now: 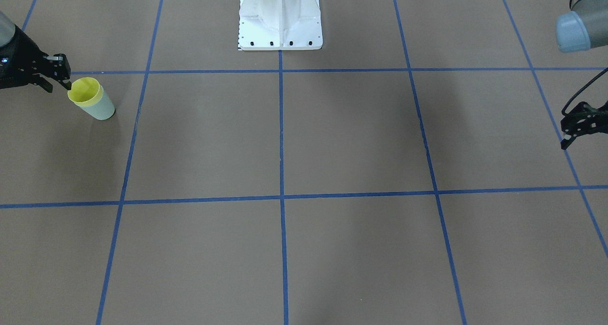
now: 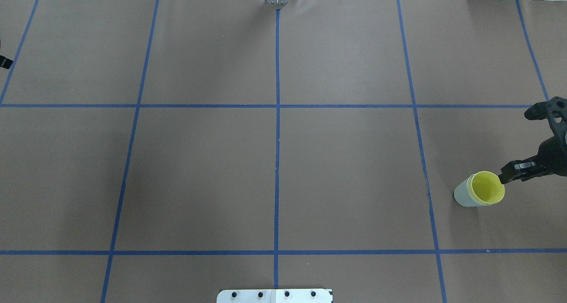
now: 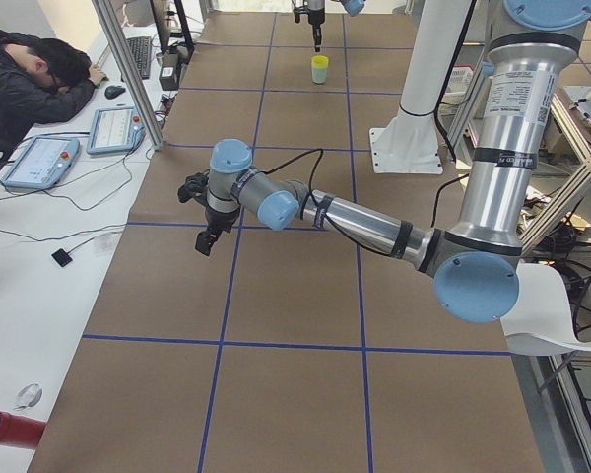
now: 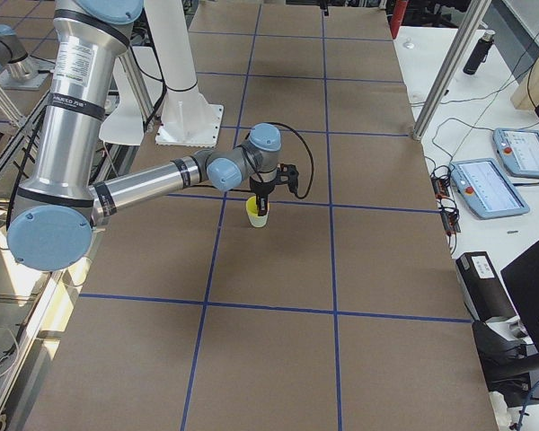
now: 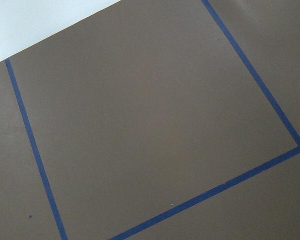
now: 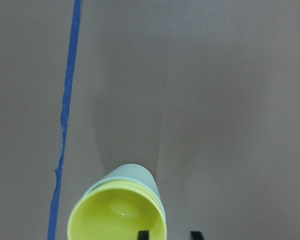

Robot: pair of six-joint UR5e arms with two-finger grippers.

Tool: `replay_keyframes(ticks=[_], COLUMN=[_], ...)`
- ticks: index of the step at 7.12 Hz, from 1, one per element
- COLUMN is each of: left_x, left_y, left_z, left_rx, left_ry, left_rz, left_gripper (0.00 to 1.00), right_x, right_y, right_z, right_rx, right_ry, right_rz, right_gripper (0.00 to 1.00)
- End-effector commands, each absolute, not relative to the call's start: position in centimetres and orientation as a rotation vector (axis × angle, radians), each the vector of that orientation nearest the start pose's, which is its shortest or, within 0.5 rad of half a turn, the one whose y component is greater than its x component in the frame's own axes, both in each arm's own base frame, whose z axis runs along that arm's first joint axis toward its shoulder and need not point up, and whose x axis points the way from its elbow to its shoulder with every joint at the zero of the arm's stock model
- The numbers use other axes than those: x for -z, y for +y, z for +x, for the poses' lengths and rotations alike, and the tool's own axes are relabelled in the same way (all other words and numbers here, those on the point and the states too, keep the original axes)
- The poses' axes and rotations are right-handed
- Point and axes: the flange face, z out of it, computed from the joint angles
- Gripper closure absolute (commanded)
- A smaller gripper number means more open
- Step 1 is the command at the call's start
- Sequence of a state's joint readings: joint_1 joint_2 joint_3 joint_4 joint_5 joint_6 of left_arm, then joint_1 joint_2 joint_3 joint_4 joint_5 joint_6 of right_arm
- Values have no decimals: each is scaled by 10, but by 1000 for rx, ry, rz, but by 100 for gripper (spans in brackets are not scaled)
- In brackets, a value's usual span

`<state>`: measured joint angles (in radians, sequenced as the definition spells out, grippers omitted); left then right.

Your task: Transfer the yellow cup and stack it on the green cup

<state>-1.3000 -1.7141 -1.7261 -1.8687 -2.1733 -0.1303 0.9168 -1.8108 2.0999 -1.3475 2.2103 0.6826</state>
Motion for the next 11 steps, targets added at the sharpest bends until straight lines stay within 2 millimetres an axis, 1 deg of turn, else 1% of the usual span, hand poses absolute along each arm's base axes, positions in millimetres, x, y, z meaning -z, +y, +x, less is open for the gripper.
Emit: replay_keyframes(ticks=[1,2,3,4,5,6,7,8,9,10,11], left_x=[-513,-537,-551,-567,-586,-611,-621,-660,-684,-674,-661], left_y=[-572,-579,-580,-576,-566,-542,-525,-500,-490,-491,-489], left_z=[39,5,-31,-79,-118,-129,-129,-124,-121,-121,-120], left_rx=[-363,-413,-436,-414,-397,-360,-358,-346,-337,-240,-177], left_ry=[647,624,595,586,577,584,588,589,596,606,611], left_rz=[440,397,352,321,316,288,280,232,219,209,208], left_gripper=[0,0,0,0,0,0,0,0,0,0,0], right_x=[-486,-497,-513,-535,-555,-560,-568,-598,-600,-608,-612], right_y=[-371,-385,-413,-454,-473,-473,-468,-452,-449,-441,-436], right_z=[-178,-147,-103,-55,-10,6,14,37,47,50,55], right_rx=[123,175,257,298,285,253,229,171,134,118,104], right_ry=[-785,-751,-706,-682,-705,-739,-731,-727,-733,-736,-739], right_rz=[-1,43,94,105,94,98,89,51,46,30,25], right_gripper=[0,0,0,0,0,0,0,0,0,0,0])
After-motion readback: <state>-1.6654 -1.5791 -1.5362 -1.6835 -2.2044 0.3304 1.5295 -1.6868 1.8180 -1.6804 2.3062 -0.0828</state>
